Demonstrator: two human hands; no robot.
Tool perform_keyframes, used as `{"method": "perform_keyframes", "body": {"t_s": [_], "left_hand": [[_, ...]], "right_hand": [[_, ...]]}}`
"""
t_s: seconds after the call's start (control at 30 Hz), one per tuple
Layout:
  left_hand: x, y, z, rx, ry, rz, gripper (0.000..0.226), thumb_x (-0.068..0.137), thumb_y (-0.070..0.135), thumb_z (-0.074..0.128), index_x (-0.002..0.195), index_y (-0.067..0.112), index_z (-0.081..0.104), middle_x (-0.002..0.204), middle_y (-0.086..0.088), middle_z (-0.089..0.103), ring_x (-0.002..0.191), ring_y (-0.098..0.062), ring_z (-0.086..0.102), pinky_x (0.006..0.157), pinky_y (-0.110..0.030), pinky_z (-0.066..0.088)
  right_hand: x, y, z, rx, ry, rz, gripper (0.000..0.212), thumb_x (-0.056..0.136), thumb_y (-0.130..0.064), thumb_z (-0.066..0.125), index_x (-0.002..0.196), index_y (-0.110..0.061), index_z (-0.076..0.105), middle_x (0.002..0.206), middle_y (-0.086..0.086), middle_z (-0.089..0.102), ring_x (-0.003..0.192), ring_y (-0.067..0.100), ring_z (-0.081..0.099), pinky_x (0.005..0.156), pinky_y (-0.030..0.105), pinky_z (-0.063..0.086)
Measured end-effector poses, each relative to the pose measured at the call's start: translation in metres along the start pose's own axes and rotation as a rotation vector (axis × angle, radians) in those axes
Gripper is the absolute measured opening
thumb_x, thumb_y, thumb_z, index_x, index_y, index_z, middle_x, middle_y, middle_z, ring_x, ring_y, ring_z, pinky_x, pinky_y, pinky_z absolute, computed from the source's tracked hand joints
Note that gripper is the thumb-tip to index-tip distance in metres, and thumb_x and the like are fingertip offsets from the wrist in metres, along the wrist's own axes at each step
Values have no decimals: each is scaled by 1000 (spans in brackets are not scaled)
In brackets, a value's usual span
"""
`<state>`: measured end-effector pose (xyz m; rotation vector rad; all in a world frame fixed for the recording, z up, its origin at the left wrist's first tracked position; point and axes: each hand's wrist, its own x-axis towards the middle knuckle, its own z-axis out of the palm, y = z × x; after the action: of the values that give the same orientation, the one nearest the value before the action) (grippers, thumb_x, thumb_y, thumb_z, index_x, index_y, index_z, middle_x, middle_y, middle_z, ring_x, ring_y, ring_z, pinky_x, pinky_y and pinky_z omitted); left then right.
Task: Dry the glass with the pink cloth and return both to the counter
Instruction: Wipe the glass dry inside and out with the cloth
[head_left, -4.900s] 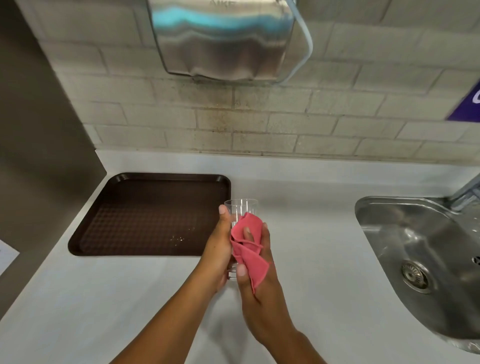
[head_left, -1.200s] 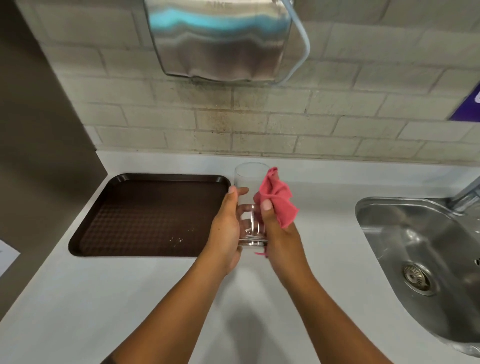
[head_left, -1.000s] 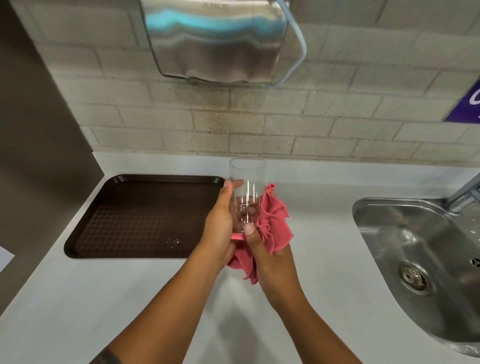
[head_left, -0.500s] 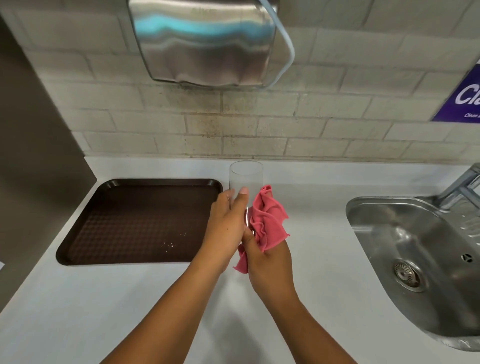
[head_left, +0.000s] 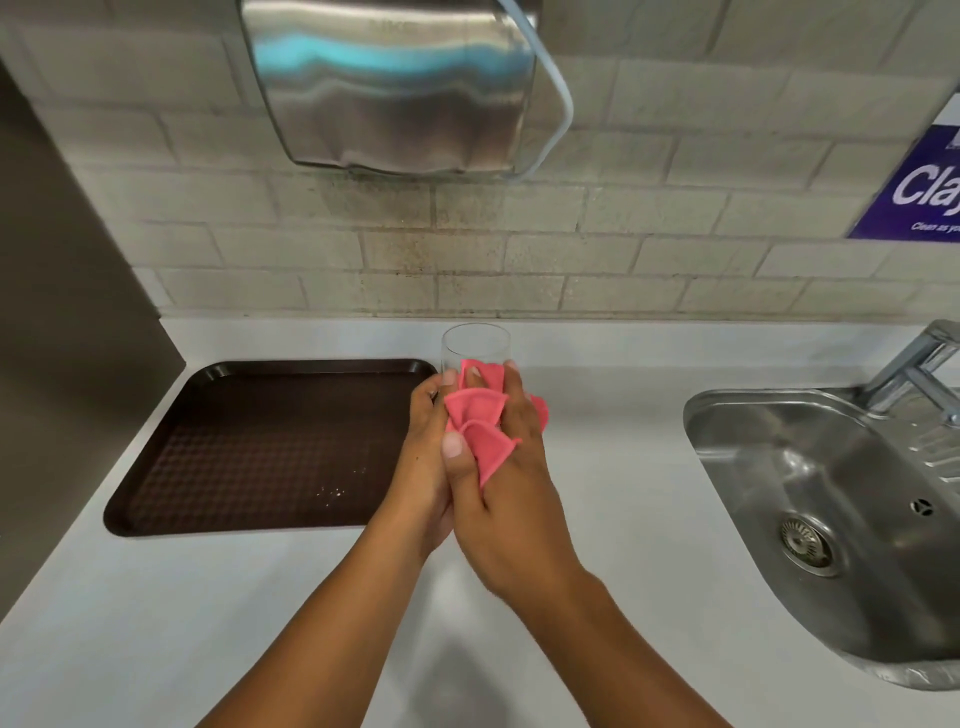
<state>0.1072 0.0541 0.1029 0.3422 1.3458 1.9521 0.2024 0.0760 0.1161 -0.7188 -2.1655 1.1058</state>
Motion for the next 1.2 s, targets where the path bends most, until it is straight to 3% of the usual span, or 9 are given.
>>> {"method": "perform_keyframes", "body": {"t_s": [0.17, 0.33, 0.47, 0.6, 0.7, 0.77, 0.87, 1.03, 1.2], "left_hand": [[-1, -2, -3, 67, -38, 33, 40, 107, 51, 50, 137, 25, 55, 114, -1, 80, 97, -15, 81, 67, -28, 63], [-3, -4, -4, 5, -33, -3, 40, 103, 54, 56, 133, 27, 56, 109, -14, 66, 78, -30, 75, 60, -49, 63], [-1, -5, -6, 4, 8, -11, 41, 103, 54, 57, 135, 28, 56, 102, -11, 67, 73, -22, 73, 61, -38, 60], [3, 3, -5, 18, 48, -10, 43, 103, 54, 56, 137, 28, 57, 103, -9, 73, 84, -24, 78, 71, -41, 64], [-1, 7, -2, -30, 66, -64, 46, 103, 53, 59, 139, 25, 57, 126, -21, 72, 116, -41, 72, 104, -59, 55], [-6, 7, 0, -55, 57, -84, 47, 104, 49, 59, 140, 19, 57, 135, -25, 67, 118, -39, 72, 107, -56, 55], [-10, 3, 2, -9, -20, -33, 36, 103, 44, 59, 131, 21, 63, 129, -13, 74, 107, -21, 77, 89, -33, 63], [-17, -1, 5, 80, -68, 36, 35, 109, 47, 47, 135, 27, 60, 116, -9, 74, 95, -21, 73, 80, -38, 64], [-15, 3, 6, -32, -26, -8, 29, 107, 45, 51, 129, 28, 62, 103, -14, 65, 92, -36, 60, 89, -63, 57]], "right_hand": [[46, 2, -15, 153, -1, 48, 63, 103, -54, 51, 158, -31, 29, 130, -9, 68, 108, -4, 68, 83, 13, 55], [49, 15, -19, 247, 14, 203, 33, 104, -58, 47, 105, -31, 67, 90, -3, 77, 79, 6, 75, 67, 26, 59], [19, 14, -15, 369, 73, 314, 35, 104, -58, 43, 93, -38, 70, 71, -5, 77, 57, 4, 72, 42, 17, 50], [-20, 15, -3, 325, 106, 253, 45, 94, -67, 42, 100, -32, 69, 75, -8, 74, 59, 4, 69, 53, 21, 55], [-39, 12, 4, 267, 69, 136, 43, 98, -65, 45, 133, -43, 58, 113, -29, 71, 104, -8, 68, 86, 17, 58], [-35, 8, 3, 178, 19, 36, 57, 104, -48, 45, 159, -43, 30, 164, -16, 40, 150, 3, 38, 119, 27, 40], [-9, -2, -4, 21, 12, -58, 70, 103, -45, 43, 158, -54, 1, 176, -14, 7, 162, 9, 2, 131, 37, 19], [51, -8, -32, 97, 17, 77, 57, 105, -45, 52, 157, -32, 31, 133, -3, 67, 110, 13, 71, 86, 35, 62], [56, -2, -37, 260, 35, 288, 52, 108, -52, 40, 97, -11, 70, 85, 15, 78, 69, 25, 75, 59, 36, 57]]}}
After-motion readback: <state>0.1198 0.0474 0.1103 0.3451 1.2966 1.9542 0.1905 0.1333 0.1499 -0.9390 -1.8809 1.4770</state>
